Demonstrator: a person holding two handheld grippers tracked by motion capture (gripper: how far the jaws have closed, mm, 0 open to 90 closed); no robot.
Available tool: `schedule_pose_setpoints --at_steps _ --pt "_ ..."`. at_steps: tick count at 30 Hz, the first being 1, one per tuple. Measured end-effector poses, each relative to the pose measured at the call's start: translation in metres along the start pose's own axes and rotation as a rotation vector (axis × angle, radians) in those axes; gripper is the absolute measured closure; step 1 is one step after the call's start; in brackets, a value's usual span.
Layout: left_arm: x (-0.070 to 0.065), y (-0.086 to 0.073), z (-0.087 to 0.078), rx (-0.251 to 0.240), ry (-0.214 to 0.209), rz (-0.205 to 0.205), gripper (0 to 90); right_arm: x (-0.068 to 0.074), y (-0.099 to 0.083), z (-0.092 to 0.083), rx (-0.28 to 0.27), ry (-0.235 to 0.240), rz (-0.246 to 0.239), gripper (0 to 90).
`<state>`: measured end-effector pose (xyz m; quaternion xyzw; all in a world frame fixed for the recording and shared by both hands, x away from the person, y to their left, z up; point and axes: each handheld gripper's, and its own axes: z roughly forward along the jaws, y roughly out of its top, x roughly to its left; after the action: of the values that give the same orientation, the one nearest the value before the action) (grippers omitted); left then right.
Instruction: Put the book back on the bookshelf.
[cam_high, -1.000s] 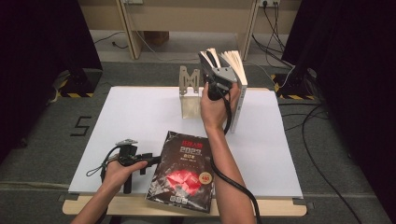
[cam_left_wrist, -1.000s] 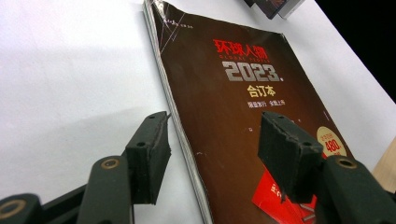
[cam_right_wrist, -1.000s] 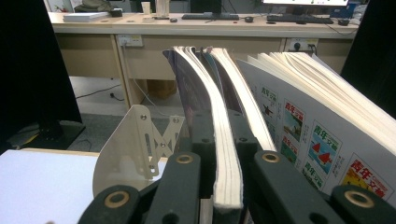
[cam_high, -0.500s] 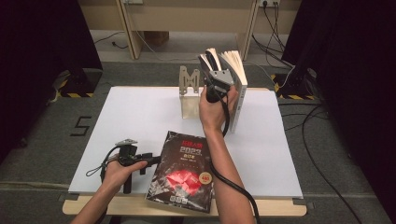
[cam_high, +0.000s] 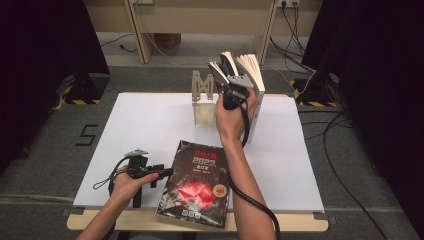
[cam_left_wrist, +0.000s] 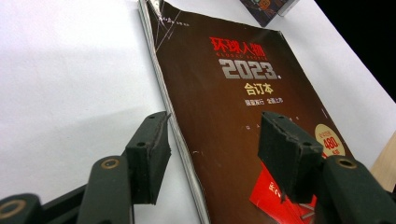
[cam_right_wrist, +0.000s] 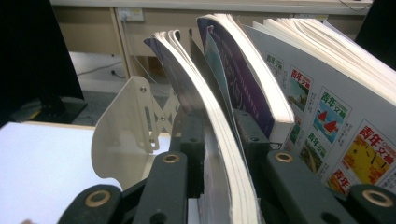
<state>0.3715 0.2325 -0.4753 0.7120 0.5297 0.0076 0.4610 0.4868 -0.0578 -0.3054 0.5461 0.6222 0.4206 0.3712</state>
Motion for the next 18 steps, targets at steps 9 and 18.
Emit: schedule_pose_setpoints --at_steps 9,18 --pt "0.0 0.0002 -0.0002 -0.004 -0.003 -0.002 42.2 -0.0006 0.007 0.0018 0.065 0.006 -0.031 84.1" --pt "0.0007 0.0003 0.0008 0.0 -0.005 0.0 42.3 0.0004 0.009 0.0035 0.05 0.021 -0.031 84.5"
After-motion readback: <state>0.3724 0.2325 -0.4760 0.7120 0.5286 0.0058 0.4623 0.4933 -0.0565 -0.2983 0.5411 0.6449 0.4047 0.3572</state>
